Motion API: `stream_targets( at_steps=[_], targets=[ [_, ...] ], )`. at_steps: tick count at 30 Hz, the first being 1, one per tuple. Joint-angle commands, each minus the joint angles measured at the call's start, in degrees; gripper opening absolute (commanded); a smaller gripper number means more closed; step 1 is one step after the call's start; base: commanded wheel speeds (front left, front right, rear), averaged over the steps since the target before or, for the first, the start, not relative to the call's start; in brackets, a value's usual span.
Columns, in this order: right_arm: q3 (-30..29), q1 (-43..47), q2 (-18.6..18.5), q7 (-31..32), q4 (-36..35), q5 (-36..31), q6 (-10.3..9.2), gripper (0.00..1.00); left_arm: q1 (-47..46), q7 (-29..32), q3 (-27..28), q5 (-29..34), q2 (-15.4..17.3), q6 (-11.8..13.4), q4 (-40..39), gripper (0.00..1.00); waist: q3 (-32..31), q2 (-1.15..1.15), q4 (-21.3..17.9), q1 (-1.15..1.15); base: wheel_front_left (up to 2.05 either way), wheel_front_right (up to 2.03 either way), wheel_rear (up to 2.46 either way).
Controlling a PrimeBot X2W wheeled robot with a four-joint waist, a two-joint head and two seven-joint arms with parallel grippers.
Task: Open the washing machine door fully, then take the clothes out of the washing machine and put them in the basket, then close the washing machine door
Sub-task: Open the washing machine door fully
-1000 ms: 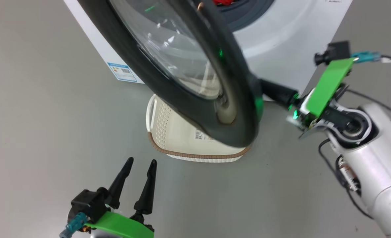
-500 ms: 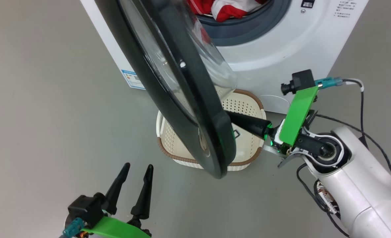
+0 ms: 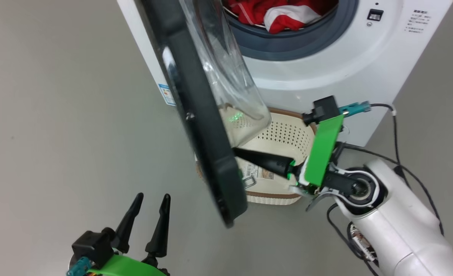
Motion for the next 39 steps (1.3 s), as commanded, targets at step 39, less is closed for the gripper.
stream_targets(
  at_steps=[39],
  targets=[
    [8.1,1.2,4.2,-3.3,-2.3,0.9,0.45,0.00,2.7,-0.5,3.5,-0.2,0.7,2.8,-3.3,1.00,-2.6,0.00,5.3,0.00,0.00,0.00,0.00]
  ],
)
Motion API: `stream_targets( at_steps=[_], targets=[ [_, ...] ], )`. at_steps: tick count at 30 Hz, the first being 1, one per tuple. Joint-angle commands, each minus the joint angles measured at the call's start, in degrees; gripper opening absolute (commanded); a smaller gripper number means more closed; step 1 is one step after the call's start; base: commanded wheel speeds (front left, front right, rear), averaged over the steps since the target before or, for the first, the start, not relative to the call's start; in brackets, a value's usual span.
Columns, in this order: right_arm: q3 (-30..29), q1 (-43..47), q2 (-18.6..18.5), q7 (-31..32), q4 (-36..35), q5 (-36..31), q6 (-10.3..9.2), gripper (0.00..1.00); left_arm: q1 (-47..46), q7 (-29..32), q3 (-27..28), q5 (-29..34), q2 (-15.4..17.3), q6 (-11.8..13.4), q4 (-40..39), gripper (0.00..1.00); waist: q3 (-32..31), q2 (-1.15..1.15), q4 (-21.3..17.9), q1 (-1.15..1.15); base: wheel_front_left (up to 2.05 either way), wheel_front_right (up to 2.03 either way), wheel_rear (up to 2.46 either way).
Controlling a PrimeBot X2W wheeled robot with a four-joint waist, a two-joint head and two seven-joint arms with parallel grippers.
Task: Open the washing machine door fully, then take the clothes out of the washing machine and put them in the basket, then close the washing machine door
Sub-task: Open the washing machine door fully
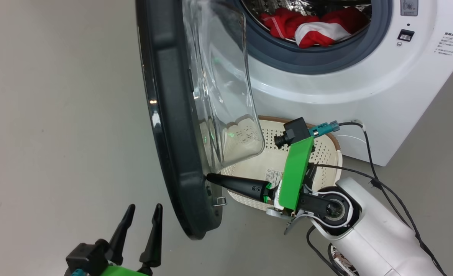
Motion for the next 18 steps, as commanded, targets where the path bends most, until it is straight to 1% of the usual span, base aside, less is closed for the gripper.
stream_targets(
  at_steps=[1,17,18],
  targets=[
    [1.2,-0.3,2.1,-0.6,-1.8,0.9,0.45,0.00,-0.6,-0.5,2.3,-0.1,0.6,0.7,-1.6,1.00,0.0,0.00,0.3,0.00,0.00,0.00,0.00],
    [2.8,-0.9,2.1,-2.9,-1.6,1.6,0.45,0.00,-0.2,-0.5,3.1,-0.2,0.6,1.2,-1.8,1.00,-0.6,0.00,0.9,0.00,0.00,0.00,0.00],
    [2.7,-0.8,2.1,-3.2,-1.5,1.2,0.45,0.05,-0.2,-0.5,3.1,-0.2,0.6,1.2,-1.8,1.00,-0.6,0.00,0.8,0.00,0.00,0.00,0.00]
  ],
)
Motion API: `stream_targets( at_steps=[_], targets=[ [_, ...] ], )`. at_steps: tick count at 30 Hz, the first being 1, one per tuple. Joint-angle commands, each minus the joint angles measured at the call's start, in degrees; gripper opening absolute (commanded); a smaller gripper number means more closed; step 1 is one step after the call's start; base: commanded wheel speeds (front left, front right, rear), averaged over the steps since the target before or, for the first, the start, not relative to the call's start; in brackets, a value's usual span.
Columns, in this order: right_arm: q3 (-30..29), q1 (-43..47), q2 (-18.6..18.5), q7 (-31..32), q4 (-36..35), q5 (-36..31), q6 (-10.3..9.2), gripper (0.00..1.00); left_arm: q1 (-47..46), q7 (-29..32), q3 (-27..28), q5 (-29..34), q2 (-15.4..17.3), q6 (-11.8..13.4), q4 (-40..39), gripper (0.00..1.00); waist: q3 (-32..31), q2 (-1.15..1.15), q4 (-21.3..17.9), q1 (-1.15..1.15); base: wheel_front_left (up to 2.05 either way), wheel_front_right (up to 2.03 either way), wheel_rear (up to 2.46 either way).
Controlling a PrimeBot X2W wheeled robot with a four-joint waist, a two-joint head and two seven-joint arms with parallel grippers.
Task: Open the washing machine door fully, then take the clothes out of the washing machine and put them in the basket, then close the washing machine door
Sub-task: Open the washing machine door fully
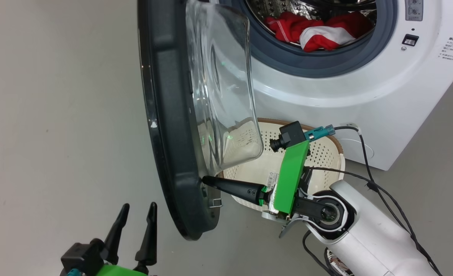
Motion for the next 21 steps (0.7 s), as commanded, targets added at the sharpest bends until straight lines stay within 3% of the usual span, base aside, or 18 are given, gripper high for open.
stream_targets(
  at_steps=[1,4,5,21],
  targets=[
    [0.3,-0.6,2.0,-0.8,-1.3,-0.4,0.45,0.20,-0.2,-0.5,2.2,-0.2,0.6,0.6,-1.6,1.00,0.0,0.00,-0.1,0.00,0.00,0.00,0.00],
    [-0.3,0.1,1.9,-1.4,-0.7,-1.6,0.45,0.57,-0.1,-0.5,2.7,-0.1,0.6,0.6,-1.5,1.00,-0.2,0.00,-0.4,0.00,0.00,0.00,0.00],
    [-0.6,0.5,1.7,-1.7,-0.4,-2.0,0.45,0.98,-0.1,-0.5,2.9,-0.1,0.6,0.5,-1.5,1.00,-0.3,0.00,-0.6,0.00,0.00,0.00,0.00],
    [-4.4,8.3,-3.8,-9.8,2.1,-6.5,0.45,1.00,0.3,-0.5,6.6,1.6,0.6,-0.6,-0.6,1.00,-1.3,0.00,-3.1,0.00,0.00,0.00,0.00]
  ],
)
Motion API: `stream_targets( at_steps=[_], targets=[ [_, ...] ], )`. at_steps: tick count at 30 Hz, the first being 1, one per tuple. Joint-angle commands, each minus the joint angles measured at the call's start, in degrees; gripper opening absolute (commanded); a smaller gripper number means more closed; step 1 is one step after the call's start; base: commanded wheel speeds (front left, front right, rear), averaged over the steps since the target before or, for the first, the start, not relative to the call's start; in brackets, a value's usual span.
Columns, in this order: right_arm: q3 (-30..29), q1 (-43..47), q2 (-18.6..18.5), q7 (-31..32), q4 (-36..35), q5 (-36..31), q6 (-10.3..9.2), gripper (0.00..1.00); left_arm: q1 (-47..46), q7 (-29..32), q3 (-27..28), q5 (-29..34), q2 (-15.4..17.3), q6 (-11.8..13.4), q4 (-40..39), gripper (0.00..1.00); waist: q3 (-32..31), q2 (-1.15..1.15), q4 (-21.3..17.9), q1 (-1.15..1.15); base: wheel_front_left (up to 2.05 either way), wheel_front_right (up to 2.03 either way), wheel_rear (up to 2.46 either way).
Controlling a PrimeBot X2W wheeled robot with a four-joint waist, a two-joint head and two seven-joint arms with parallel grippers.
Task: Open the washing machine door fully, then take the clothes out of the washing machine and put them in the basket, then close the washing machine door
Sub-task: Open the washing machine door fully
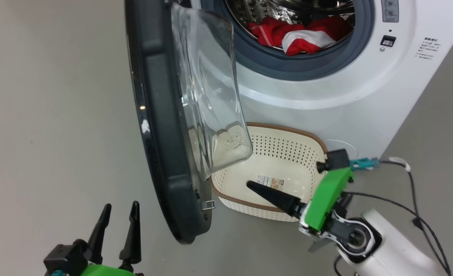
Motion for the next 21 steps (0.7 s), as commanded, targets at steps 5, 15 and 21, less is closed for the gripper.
stream_targets(
  at_steps=[5,15,21],
  targets=[
    [0.3,2.9,-2.0,-3.8,-0.1,-2.4,0.45,1.00,0.2,-0.5,2.6,0.7,0.7,-0.4,-0.9,1.00,-0.4,0.00,-0.5,0.00,0.00,0.00,0.00],
    [1.5,5.4,-5.8,-16.0,0.5,-9.1,0.45,1.00,0.9,-0.5,3.3,0.9,0.7,-0.3,-1.0,1.00,-0.9,0.00,-1.2,0.00,0.00,0.00,0.00],
    [5.5,4.0,-8.3,-29.0,2.1,-17.1,0.45,1.00,1.0,-0.5,3.4,1.1,0.7,-0.3,-0.9,1.00,-1.1,0.00,-1.7,0.00,0.00,0.00,0.00]
  ],
)
